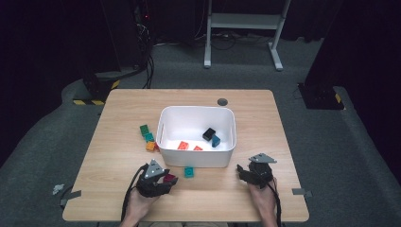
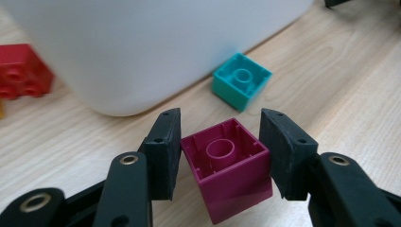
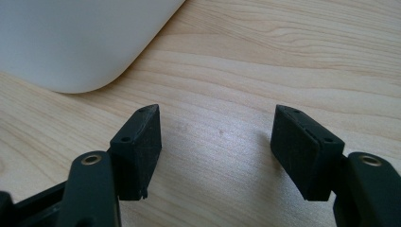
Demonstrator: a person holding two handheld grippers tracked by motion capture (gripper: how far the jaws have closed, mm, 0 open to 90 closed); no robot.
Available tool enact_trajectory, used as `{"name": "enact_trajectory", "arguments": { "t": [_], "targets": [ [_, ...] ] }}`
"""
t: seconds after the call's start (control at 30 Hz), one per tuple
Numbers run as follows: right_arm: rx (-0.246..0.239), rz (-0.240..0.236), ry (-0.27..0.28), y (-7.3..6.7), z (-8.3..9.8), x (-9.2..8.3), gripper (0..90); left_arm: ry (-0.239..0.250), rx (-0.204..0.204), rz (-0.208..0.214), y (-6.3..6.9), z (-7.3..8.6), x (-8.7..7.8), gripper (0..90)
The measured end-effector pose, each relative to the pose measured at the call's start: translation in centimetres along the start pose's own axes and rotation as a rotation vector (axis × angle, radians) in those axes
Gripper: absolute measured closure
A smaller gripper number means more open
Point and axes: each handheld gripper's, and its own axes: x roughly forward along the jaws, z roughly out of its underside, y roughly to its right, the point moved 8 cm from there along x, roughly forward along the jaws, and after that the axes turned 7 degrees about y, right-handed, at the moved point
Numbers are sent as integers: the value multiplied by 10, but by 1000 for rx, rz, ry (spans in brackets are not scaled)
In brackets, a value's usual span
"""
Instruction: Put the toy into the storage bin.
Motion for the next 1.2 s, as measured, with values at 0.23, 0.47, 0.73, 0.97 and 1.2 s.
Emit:
{"name": "enact_trajectory", "arguments": {
  "t": [0.23,0.47,0.73,0.97,1.2],
  "targets": [
    [0,0,0,0,0,0,345,22,-25,-34,-19,-8,-24,507],
    [0,0,0,0,0,0,345,46,-55,-64,-39,-21,-47,510],
    [0,0,0,0,0,0,345,81,-79,-67,-56,-47,-65,515],
    [0,0,0,0,0,0,345,91,-73,-59,-67,-75,-76,520],
    [0,0,0,0,0,0,345,125,-58,-36,-69,-106,-84,525]
  ]
}}
